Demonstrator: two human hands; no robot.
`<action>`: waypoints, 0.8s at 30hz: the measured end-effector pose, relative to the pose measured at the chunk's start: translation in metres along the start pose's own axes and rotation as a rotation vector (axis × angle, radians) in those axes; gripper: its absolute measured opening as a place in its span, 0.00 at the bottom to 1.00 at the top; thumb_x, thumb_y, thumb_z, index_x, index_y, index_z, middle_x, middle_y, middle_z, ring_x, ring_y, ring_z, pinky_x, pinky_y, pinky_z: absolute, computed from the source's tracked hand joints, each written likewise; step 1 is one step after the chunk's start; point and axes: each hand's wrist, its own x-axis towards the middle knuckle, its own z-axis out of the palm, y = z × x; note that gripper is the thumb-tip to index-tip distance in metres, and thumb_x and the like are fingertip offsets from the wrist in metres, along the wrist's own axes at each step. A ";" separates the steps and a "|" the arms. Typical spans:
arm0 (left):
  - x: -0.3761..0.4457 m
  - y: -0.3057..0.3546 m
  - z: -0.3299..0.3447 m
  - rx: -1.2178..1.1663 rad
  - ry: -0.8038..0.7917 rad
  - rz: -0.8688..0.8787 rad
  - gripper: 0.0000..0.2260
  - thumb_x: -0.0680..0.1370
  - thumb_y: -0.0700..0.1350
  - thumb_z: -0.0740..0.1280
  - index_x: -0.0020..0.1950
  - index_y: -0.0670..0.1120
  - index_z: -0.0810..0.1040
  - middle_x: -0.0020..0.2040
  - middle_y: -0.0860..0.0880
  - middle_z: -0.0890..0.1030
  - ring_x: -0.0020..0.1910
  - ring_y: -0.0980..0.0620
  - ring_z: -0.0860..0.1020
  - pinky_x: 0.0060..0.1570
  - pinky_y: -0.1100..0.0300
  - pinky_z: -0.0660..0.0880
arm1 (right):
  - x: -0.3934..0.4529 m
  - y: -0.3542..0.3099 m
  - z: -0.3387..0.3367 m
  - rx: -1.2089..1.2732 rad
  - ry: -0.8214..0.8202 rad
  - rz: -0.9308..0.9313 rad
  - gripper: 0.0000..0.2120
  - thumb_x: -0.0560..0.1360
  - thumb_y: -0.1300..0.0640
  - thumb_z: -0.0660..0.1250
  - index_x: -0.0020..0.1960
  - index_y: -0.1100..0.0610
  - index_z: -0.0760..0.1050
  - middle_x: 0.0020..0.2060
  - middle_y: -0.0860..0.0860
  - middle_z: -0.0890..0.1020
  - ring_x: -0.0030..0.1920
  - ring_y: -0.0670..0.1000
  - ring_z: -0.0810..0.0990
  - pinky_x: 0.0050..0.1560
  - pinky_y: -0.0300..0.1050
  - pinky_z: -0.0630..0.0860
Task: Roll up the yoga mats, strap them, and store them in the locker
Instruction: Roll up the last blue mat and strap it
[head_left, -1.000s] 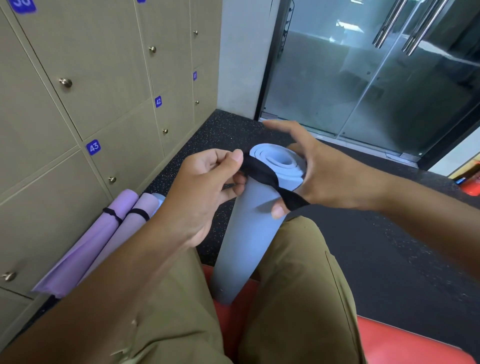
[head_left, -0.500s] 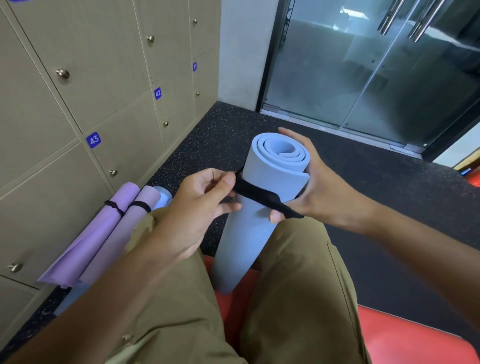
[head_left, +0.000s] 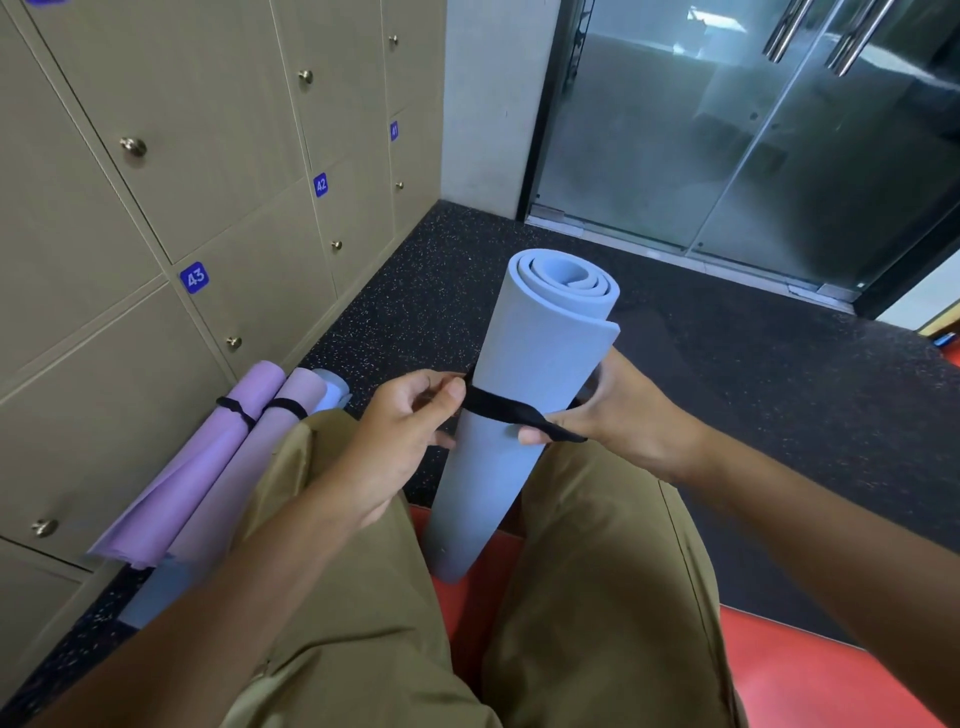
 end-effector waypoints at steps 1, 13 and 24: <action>0.001 -0.001 0.000 0.023 -0.003 0.001 0.10 0.84 0.46 0.65 0.61 0.44 0.81 0.56 0.49 0.85 0.53 0.56 0.82 0.48 0.56 0.79 | -0.001 0.000 0.001 0.054 -0.013 0.010 0.43 0.64 0.59 0.85 0.74 0.54 0.67 0.65 0.50 0.80 0.69 0.52 0.77 0.61 0.48 0.80; 0.010 -0.008 -0.003 0.026 0.052 -0.014 0.14 0.85 0.49 0.64 0.59 0.39 0.81 0.53 0.43 0.85 0.52 0.52 0.82 0.57 0.49 0.79 | 0.000 0.010 0.010 0.661 -0.083 0.052 0.31 0.75 0.62 0.62 0.78 0.57 0.65 0.63 0.57 0.79 0.63 0.60 0.73 0.65 0.59 0.64; 0.007 -0.007 0.004 -0.031 0.070 0.111 0.15 0.83 0.54 0.62 0.64 0.47 0.75 0.58 0.44 0.83 0.56 0.51 0.80 0.56 0.51 0.76 | 0.000 0.013 0.018 0.377 0.027 -0.038 0.24 0.82 0.57 0.66 0.76 0.54 0.67 0.71 0.52 0.76 0.73 0.55 0.72 0.76 0.61 0.66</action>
